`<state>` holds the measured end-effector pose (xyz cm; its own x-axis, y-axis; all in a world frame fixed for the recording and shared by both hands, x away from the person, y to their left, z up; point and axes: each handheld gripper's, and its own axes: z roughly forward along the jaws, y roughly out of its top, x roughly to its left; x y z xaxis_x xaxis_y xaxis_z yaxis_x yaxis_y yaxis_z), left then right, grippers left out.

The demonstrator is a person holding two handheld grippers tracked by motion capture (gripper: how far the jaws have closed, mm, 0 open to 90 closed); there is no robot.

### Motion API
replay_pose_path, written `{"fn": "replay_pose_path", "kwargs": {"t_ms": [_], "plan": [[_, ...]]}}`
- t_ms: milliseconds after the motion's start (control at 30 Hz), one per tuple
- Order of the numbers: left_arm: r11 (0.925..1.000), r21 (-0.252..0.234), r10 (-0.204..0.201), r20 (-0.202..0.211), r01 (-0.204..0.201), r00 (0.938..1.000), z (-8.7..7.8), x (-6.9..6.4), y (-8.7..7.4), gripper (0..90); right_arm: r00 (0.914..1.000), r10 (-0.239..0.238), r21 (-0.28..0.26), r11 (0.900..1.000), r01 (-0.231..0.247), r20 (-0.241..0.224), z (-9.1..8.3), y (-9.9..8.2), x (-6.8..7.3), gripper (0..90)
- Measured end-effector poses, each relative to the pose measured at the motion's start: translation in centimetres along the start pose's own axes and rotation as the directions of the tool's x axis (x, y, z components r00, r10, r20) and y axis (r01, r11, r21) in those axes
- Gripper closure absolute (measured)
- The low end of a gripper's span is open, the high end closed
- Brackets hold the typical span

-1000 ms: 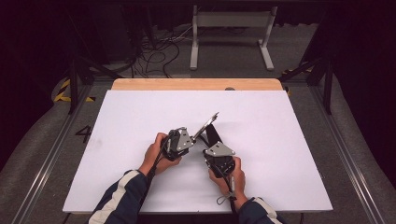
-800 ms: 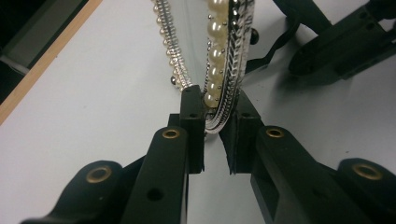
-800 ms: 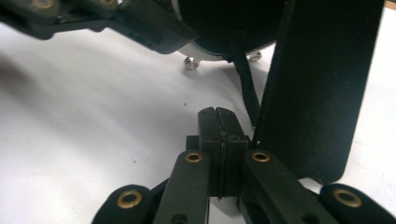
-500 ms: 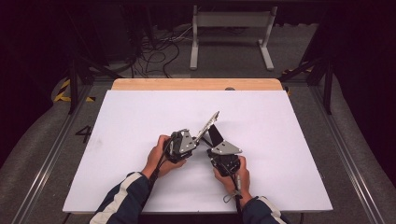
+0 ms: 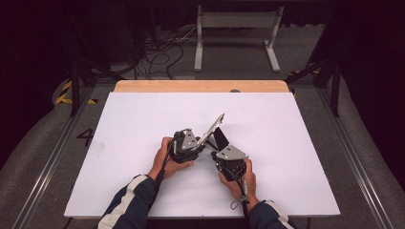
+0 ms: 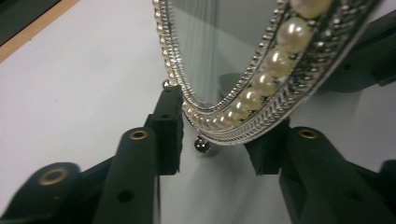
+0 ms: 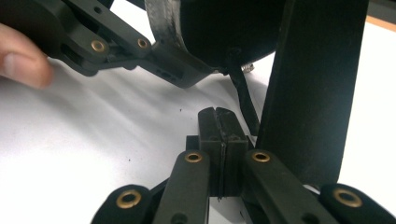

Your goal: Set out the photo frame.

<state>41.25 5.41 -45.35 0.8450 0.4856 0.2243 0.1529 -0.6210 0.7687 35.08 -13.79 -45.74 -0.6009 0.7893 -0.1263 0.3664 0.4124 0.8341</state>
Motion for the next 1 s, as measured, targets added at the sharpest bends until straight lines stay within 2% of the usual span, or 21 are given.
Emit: {"fn": "replay_pose_path", "kwargs": {"t_ms": [33,67,133,167,233,300,367,467,567,767,800,900,967,1000], "plan": [[0.9996,0.012,0.026,-0.021,-0.026,0.9994,0.0,-0.2,0.1,69.2,1.0000,0.001,-0.006,1.0000,-0.001,-0.007,0.0,-0.1,0.0,90.0],[0.9996,0.012,0.026,-0.021,-0.026,0.9994,0.0,-0.2,0.1,70.4,1.0000,-0.005,-0.007,1.0000,0.005,-0.005,0.0,-0.1,0.2,90.0],[0.9944,0.050,0.096,-0.061,-0.093,0.9935,0.0,-0.7,0.5,72.3,0.9997,-0.017,-0.008,0.9998,0.017,-0.014,0.0,0.0,0.4,90.0],[0.9928,0.059,0.108,-0.071,-0.104,0.9916,-0.1,-0.8,0.6,73.3,0.9997,-0.020,-0.006,0.9998,0.020,-0.012,0.0,0.0,0.5,90.0],[0.9926,0.062,0.109,-0.079,-0.105,0.9908,-0.2,-0.8,0.6,74.5,0.9997,-0.022,-0.004,0.9998,0.022,-0.007,0.1,0.0,0.5,90.0],[0.9946,0.060,0.089,-0.079,-0.084,0.9929,-0.6,-0.6,0.3,77.8,0.9999,-0.015,0.002,0.9999,0.015,-0.001,0.3,-0.1,0.5,90.0],[0.9944,0.060,0.091,-0.083,-0.087,0.9924,-0.7,-0.6,0.1,77.8,0.9998,-0.013,-0.001,0.9999,0.013,-0.016,0.3,-0.1,0.5,90.0],[0.9943,0.062,0.092,-0.089,-0.087,0.9918,-0.8,-0.8,0.0,78.4,0.9997,-0.024,0.003,0.9997,0.024,-0.012,0.3,0.0,0.9,90.0],[0.9946,0.063,0.088,-0.090,-0.083,0.9921,-0.9,-1.0,0.0,78.1,0.9999,-0.013,0.009,0.9999,0.013,-0.011,0.2,-0.1,0.9,90.0],[0.9911,0.078,0.116,-0.112,-0.108,0.9869,-1.3,-1.9,0.0,77.6,0.9998,-0.010,0.026,0.9996,0.011,-0.014,-0.1,-0.1,0.9,90.0],[0.9889,0.077,0.135,-0.112,-0.127,0.9845,-1.3,-2.0,0.1,77.5,0.9998,-0.007,0.025,0.9997,0.008,-0.017,-0.1,-0.1,0.8,90.0],[0.9850,0.090,0.157,-0.110,-0.148,0.9814,-1.6,-2.6,0.2,77.1,0.9998,-0.002,0.028,0.9996,0.003,-0.017,-0.4,-0.1,0.7,90.0],[0.9838,0.096,0.162,-0.114,-0.152,0.9802,-1.8,-2.9,0.3,76.7,0.9998,0.000,0.029,0.9996,0.000,-0.018,-0.4,-0.2,0.6,90.0],[0.9849,0.094,0.155,-0.108,-0.145,0.9819,-1.8,-2.9,0.2,76.1,0.9996,0.009,0.030,0.9995,-0.008,-0.027,-0.6,-0.3,0.5,90.0]]}}
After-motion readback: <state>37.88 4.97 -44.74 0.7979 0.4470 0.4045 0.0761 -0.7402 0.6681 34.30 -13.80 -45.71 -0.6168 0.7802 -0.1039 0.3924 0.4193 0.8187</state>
